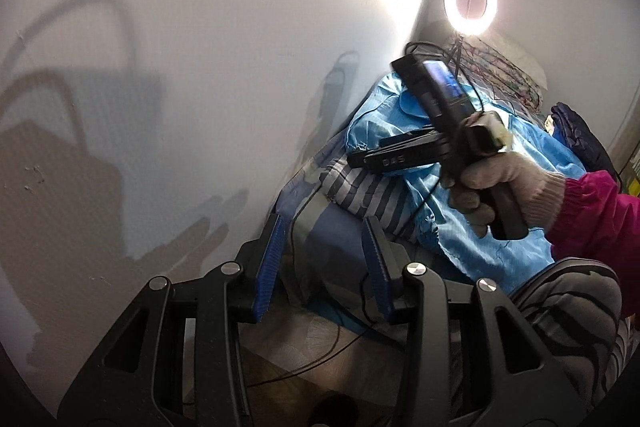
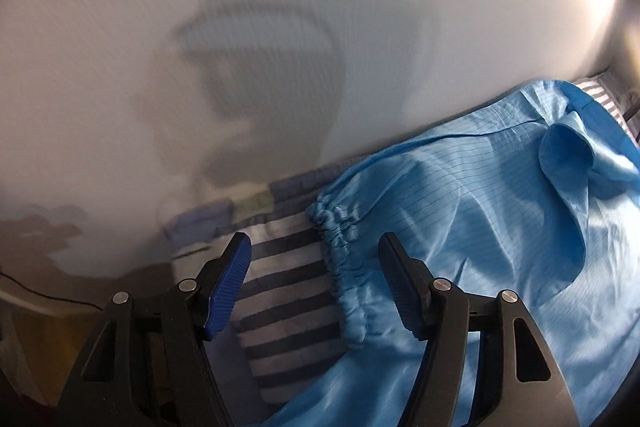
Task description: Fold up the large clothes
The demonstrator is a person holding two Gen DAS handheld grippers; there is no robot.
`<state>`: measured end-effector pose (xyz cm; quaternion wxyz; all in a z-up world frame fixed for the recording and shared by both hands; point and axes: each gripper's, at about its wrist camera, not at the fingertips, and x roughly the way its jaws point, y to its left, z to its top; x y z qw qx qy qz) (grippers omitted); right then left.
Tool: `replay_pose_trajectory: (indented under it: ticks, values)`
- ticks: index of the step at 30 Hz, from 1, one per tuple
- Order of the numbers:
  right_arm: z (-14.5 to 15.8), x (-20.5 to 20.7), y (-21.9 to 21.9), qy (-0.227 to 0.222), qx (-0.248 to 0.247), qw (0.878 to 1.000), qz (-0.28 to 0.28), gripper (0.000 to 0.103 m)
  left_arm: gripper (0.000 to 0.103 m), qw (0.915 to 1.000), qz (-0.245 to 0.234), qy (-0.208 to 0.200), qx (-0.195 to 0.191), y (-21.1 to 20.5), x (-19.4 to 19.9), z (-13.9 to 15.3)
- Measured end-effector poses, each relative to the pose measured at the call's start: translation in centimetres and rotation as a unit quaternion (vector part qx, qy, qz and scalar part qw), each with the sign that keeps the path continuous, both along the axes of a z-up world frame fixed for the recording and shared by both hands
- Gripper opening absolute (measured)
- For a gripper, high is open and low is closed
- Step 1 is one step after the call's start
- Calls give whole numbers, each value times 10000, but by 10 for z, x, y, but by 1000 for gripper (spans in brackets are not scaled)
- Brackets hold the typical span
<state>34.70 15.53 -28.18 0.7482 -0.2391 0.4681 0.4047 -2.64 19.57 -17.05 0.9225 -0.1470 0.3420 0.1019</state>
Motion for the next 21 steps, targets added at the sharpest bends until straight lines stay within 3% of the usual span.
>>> replay_pose_trajectory:
  ticks: [1,5,6,9,14,17,21]
  values:
    - [-4,2,1,-8,-94,9999,-38,53,41,10000,-13,-3,4,0,2,-1]
    - [-20,15,2,12,-429,9988,-235,17,41,10000,-44,-13,31,-2,4,1]
    - [-20,18,-1,85,-387,9988,-297,13,41,10000,-59,-18,36,-2,4,1]
    - [-7,26,-15,316,-35,9982,-513,10,41,9999,-91,-60,70,-3,4,2]
    - [45,33,-59,363,702,9919,-999,9,41,9996,-192,-190,42,-5,10,7]
    - [78,34,-108,597,1481,9736,-1633,9,41,9990,-333,-283,40,-8,15,11]
    - [102,28,-179,737,2381,9357,-2498,9,41,9977,-574,-334,110,-18,24,14]
